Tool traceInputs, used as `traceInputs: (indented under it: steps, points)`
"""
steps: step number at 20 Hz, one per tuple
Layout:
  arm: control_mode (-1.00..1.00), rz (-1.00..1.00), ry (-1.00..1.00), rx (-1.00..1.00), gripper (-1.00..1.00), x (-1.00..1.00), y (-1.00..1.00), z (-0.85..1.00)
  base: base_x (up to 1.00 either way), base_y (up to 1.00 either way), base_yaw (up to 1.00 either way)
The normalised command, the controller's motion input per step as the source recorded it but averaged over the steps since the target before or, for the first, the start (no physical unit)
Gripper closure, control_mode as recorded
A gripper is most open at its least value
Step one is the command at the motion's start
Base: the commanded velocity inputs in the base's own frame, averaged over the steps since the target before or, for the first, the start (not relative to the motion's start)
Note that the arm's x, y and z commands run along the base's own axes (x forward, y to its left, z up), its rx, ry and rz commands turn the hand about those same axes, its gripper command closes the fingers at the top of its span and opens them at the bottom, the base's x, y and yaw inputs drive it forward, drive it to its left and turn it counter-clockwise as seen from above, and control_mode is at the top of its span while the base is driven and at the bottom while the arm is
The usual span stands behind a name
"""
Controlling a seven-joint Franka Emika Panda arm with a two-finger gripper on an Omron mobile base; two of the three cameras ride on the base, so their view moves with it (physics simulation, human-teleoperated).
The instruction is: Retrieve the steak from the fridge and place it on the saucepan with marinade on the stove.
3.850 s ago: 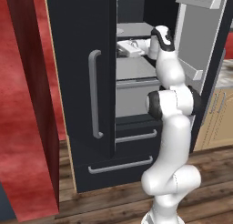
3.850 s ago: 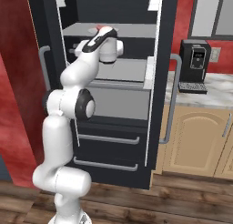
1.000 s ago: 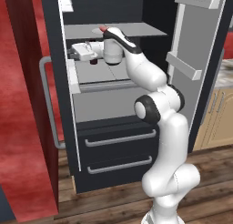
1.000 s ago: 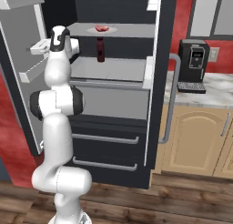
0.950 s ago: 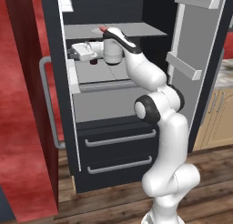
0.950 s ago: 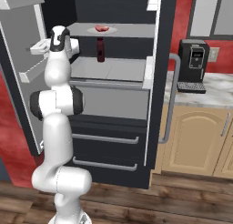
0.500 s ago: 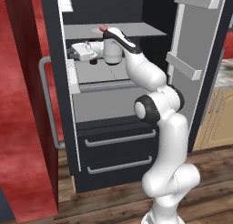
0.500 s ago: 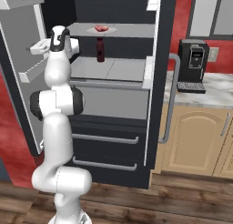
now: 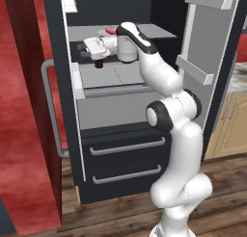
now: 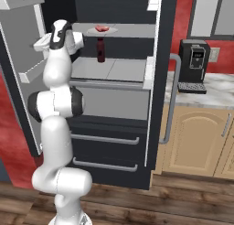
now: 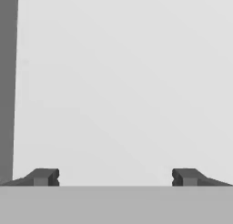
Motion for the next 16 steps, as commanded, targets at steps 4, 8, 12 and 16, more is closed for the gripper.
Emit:
traceInputs:
  steps: [4,8,12,16]
  points:
    - [-1.00,-0.24,0.00,-0.03,-1.00,-0.25,-0.49,0.32,0.00,0.00,0.00]
    - [-1.00,-0.27,0.00,-0.06,-1.00,-0.32,-0.51,0.20,0.00,0.00,0.00]
    - [-1.00,-0.31,0.00,-0.10,-1.00,-0.41,-0.47,0.06,0.00,0.00,0.00]
    - [-1.00,-0.40,0.00,-0.07,-1.00,-0.53,-0.48,0.00,0.00,0.00,0.00]
